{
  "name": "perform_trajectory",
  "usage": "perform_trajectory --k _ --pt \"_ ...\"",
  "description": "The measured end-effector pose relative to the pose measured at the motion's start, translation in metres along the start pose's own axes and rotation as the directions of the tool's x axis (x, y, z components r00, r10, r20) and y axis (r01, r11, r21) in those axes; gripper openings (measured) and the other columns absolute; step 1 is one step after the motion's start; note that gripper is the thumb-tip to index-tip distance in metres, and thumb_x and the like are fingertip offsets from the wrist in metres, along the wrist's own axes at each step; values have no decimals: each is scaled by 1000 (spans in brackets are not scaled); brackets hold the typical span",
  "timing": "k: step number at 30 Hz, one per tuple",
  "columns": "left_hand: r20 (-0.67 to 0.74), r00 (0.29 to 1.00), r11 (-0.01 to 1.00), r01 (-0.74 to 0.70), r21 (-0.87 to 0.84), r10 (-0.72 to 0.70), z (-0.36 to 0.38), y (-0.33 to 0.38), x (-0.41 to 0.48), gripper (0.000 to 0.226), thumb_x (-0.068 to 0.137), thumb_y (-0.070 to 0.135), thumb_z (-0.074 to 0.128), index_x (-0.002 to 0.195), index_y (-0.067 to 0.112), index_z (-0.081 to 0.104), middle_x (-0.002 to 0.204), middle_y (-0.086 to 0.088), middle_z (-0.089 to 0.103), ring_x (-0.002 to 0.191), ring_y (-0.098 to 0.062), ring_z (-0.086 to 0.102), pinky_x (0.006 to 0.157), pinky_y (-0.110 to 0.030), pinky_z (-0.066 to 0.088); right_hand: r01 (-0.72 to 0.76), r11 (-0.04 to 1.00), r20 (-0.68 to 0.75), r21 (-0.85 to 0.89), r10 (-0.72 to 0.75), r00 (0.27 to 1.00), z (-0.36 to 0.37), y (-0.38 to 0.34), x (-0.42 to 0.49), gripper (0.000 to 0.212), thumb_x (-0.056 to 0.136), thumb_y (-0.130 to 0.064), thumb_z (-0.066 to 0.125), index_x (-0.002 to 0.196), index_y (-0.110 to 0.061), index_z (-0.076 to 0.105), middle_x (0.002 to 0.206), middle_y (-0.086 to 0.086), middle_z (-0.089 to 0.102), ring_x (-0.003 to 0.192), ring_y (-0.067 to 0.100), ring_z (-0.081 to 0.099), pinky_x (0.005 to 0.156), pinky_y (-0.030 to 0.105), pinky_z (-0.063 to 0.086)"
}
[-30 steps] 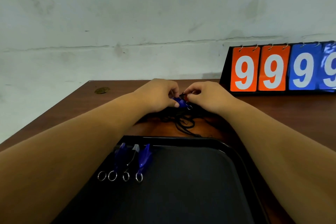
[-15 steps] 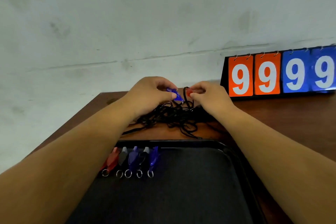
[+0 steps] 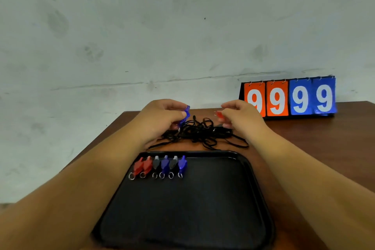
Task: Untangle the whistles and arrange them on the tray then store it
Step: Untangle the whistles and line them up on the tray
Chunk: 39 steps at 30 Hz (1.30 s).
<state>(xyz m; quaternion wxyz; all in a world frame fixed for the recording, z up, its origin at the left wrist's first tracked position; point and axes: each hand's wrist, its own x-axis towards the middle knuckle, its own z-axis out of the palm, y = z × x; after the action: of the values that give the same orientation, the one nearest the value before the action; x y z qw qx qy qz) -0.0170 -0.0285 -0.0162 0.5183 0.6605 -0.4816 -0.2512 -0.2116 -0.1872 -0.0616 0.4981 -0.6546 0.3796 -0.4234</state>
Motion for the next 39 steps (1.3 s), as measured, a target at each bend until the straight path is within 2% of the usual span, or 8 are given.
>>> perform_trajectory --k 5,12,17,19,23,27,31,39 --pt "15 997 991 79 -105 -77 1 7 -29 18 98 8 74 113 17 79 114 -10 79 110 -23 75 98 -38 63 -52 977 -94 -206 33 995 -22 -18 -23 20 107 -26 58 107 -21 78 92 -1 77 87 18 73 82 34 62" --pt "47 989 983 145 -115 -140 12 5 -60 26 97 2 72 109 24 78 126 -16 70 103 -26 77 80 -34 66 33 938 26 -344 -25 999 -30 -27 -70 5 101 -26 74 106 -25 76 103 -5 75 88 11 71 66 19 49" --pt "48 981 977 192 -90 -188 13 -5 -83 26 100 0 69 112 23 72 136 -11 61 109 -30 72 73 -32 65 41 962 136 -270 -4 991 -19 -23 -97 26 94 -15 80 118 -23 71 111 -1 74 100 15 73 72 20 58" --pt "18 980 976 197 -89 -196 14 -12 -90 20 100 1 70 109 18 68 132 -18 62 102 -31 73 73 -33 64 37 952 194 -304 24 981 -14 -17 -103 26 91 -16 83 113 -23 72 111 1 76 101 17 76 84 31 65" --pt "16 988 982 153 109 -156 20 -24 -110 9 100 7 72 109 10 70 114 -15 72 89 -22 72 74 -29 64 107 881 368 -461 80 927 -6 -8 -117 15 96 -19 80 110 -22 77 106 -1 79 96 15 76 72 20 61" --pt "52 976 948 190 254 -210 31 -35 -127 5 96 12 79 98 15 76 108 -9 75 91 -22 77 85 -36 66 70 872 489 -484 203 848 4 4 -127 16 101 -11 66 108 -17 80 109 8 80 88 17 73 80 29 62" --pt "-17 956 899 283 335 -294 41 -37 -132 9 93 23 84 94 16 78 101 -4 78 86 -19 76 91 -38 63 117 826 487 -551 204 849 11 9 -129 27 102 -13 56 107 -23 80 106 2 81 86 15 70 79 30 60" --pt "-8 939 780 289 554 -343 48 -25 -127 23 102 34 73 110 15 84 117 -7 77 112 -25 70 105 -42 54 177 813 519 -554 171 837 10 12 -127 33 106 -16 55 133 -31 68 120 -6 72 97 17 75 83 28 63"
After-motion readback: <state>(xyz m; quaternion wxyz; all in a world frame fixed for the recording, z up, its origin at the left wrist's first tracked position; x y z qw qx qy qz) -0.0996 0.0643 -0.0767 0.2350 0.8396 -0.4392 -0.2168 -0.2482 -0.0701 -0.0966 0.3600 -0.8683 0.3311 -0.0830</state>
